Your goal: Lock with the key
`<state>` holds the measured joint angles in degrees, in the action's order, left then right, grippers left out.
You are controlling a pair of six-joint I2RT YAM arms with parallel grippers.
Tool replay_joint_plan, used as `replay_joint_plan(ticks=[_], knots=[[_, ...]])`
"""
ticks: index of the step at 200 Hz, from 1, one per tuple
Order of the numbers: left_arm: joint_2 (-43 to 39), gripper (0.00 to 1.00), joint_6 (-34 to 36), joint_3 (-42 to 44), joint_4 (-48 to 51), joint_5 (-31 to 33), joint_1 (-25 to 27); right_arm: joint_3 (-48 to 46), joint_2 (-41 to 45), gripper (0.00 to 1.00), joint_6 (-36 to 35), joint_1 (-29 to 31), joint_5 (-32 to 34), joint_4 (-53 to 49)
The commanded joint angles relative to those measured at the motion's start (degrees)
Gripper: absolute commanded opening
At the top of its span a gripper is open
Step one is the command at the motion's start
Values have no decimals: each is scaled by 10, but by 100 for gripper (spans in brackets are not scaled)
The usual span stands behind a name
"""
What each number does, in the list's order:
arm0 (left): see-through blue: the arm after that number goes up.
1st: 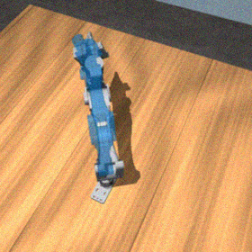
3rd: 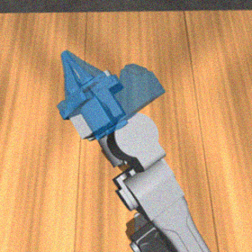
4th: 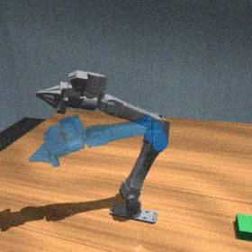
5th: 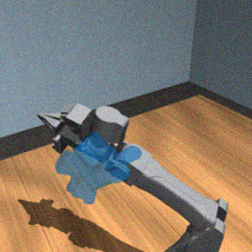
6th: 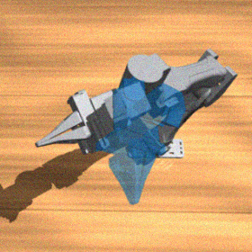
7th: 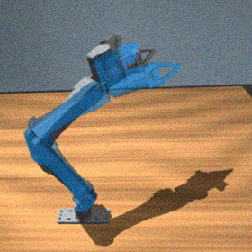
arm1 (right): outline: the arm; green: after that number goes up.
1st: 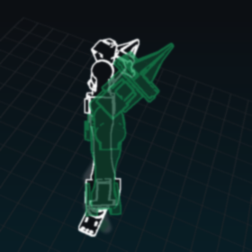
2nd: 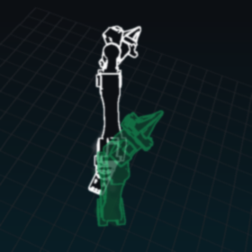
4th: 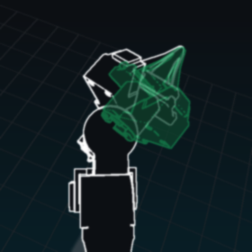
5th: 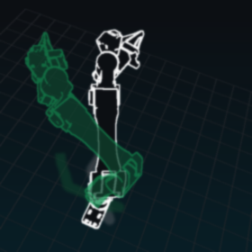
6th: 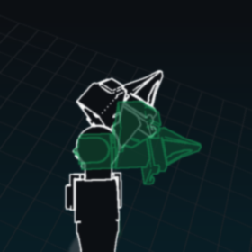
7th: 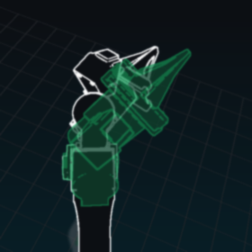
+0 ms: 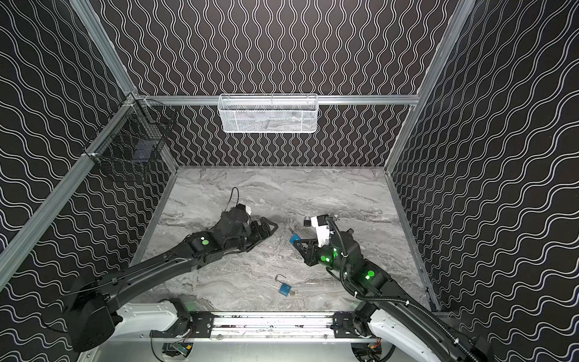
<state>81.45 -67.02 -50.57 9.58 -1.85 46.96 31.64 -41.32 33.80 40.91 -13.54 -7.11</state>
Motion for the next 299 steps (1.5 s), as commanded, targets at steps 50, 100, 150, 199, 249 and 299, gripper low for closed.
replay_joint_plan(ticks=[50,100,150,199,249,299], knots=[[8,98,83,52,-141,-66,-1,2,-15,0,73,-31,-133,-21],[-9,98,114,104,-274,-140,0,-31,-38,0,124,-50,-214,57],[21,98,137,103,-305,-167,17,-31,-69,0,141,-56,-246,104],[35,96,119,127,-386,-179,30,-45,-95,0,156,-63,-272,155],[17,93,124,132,-369,-186,31,-59,-113,0,158,-84,-288,178],[4,90,128,137,-347,-181,31,-50,-120,0,137,-99,-293,162]])
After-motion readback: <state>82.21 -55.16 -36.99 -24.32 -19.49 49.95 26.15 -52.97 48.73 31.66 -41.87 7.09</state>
